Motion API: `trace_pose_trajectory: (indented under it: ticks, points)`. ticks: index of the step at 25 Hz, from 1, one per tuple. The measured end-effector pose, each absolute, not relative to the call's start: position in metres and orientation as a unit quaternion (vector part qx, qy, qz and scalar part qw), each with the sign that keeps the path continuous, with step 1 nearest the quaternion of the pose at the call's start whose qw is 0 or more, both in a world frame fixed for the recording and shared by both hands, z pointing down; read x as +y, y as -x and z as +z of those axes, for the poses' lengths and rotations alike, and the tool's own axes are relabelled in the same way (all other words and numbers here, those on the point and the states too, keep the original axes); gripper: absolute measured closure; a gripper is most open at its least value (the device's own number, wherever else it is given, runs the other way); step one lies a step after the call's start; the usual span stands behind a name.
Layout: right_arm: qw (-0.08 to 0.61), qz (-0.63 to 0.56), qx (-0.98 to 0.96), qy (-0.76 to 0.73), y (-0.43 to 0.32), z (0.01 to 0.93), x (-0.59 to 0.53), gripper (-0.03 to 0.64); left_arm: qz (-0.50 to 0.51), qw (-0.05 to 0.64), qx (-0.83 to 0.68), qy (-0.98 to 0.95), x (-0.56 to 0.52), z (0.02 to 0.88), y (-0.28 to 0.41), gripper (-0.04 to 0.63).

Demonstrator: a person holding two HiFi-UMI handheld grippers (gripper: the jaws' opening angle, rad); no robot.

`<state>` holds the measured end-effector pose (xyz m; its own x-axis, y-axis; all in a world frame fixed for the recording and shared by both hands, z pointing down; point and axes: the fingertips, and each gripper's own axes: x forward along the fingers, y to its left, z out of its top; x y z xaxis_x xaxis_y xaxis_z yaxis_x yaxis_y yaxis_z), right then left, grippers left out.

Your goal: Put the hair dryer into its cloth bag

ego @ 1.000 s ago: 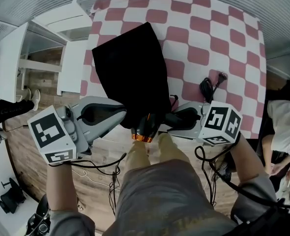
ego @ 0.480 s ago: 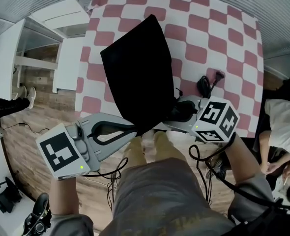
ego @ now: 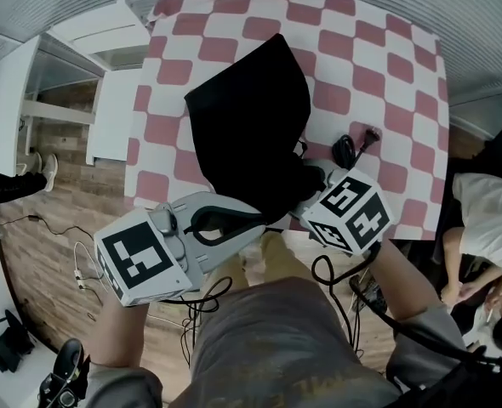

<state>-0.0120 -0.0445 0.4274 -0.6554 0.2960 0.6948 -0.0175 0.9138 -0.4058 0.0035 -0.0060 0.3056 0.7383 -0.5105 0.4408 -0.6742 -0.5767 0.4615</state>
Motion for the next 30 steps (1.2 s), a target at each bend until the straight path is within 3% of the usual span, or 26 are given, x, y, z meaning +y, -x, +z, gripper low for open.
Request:
trace_pose_trajectory:
  ticks: [9, 15, 20, 26, 30]
  points:
    - [0.443, 0.174, -0.879, 0.021, 0.014, 0.458, -0.059, 0.394, 0.11, 0.324, -0.408, -0.846, -0.022, 0.341, 0.014, 0.581]
    - [0.447, 0.193, -0.873, 0.02, 0.016, 0.463, -0.062, 0.394, 0.074, 0.29, -0.476, -0.827, -0.026, 0.334, 0.034, 0.575]
    - [0.447, 0.201, -0.872, 0.019, 0.017, 0.465, -0.062, 0.393, 0.028, 0.281, -0.527, -0.801, -0.009, 0.329, 0.053, 0.493]
    - [0.444, 0.204, -0.872, 0.013, 0.023, 0.468, -0.062, 0.393, 0.027, 0.294, -0.565, -0.771, 0.014, 0.345, 0.04, 0.291]
    - [0.446, 0.206, -0.871, 0.013, 0.021, 0.468, -0.061, 0.391, 0.053, 0.272, -0.632, -0.724, 0.015, 0.368, 0.04, 0.242]
